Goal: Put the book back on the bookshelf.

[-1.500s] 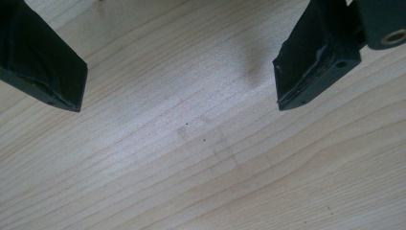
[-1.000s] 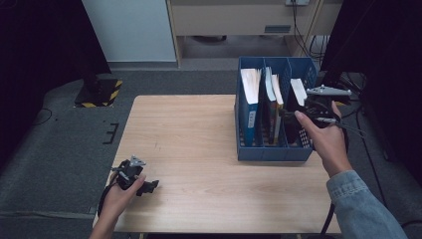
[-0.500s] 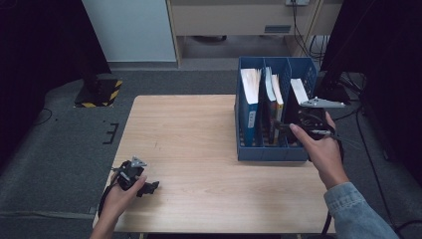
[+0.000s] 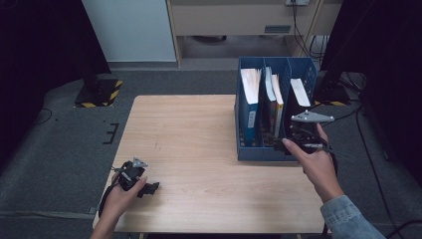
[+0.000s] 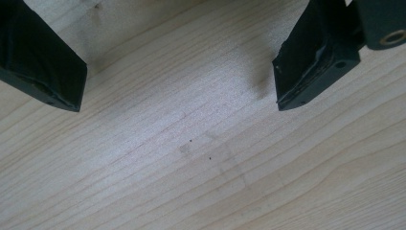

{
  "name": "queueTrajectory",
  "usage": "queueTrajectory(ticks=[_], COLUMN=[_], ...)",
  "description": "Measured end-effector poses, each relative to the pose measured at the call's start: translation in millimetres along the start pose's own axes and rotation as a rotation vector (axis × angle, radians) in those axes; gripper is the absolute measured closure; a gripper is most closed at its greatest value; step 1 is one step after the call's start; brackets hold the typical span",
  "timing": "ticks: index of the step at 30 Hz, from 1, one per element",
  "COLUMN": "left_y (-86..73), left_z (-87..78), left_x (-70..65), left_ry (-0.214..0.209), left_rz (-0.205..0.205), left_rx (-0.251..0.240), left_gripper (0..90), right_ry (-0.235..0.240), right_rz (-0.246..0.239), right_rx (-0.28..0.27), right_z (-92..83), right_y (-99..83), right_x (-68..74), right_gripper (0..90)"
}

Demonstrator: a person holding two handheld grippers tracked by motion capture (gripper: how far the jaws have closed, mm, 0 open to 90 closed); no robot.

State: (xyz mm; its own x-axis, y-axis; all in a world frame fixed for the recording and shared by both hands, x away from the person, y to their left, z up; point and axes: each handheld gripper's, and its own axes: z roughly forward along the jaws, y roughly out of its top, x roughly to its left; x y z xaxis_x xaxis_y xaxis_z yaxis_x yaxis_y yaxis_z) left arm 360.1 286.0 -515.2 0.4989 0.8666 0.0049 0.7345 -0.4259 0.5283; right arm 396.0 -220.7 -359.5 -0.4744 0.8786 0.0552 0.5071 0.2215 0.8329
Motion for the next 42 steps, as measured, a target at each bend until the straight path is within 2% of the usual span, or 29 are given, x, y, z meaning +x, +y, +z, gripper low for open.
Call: queueTrajectory(ticks=[7,13,19,23,25,29,35,42], left_y=[-0.9,-2.3,-3.0,-3.0,-3.3,-4.1,-5.2,-5.4], left_z=[2.9,3.3,3.8,4.0,4.2,4.2,4.7,4.7], left_x=[-1.0,-0.2,-0.9,-1.0,-1.4,-1.8,-2.4,-2.3], left_ry=[0.001,0.005,0.004,0.004,0.004,0.003,-0.006,-0.007], left_rz=[0.000,-0.012,-0.009,-0.008,-0.009,-0.007,-0.001,-0.001], left_rx=[0.017,0.008,0.005,0.005,0.000,-0.004,-0.010,-0.012], left_gripper=[3.8,3.4,1.8,1.6,1.2,0.9,0.0,0.0], right_ry=[0.043,0.078,0.099,0.133,0.136,0.148,0.139,0.165], right_rz=[0.005,-0.009,0.000,-0.007,-0.017,0.002,0.008,-0.014], right_rx=[0.006,0.024,0.049,0.086,0.093,0.112,0.126,0.160], right_z=[2.9,7.9,13.0,19.1,23.1,33.3,45.6,61.9], right_y=[-13.6,-30.5,-53.2,-72.7,-80.6,-92.0,-102.2,-114.9], right_x=[11.5,22.7,31.6,44.1,49.0,54.1,61.2,75.7], right_gripper=[4.3,4.4,4.8,4.8,4.9,5.7,7.9,7.7])
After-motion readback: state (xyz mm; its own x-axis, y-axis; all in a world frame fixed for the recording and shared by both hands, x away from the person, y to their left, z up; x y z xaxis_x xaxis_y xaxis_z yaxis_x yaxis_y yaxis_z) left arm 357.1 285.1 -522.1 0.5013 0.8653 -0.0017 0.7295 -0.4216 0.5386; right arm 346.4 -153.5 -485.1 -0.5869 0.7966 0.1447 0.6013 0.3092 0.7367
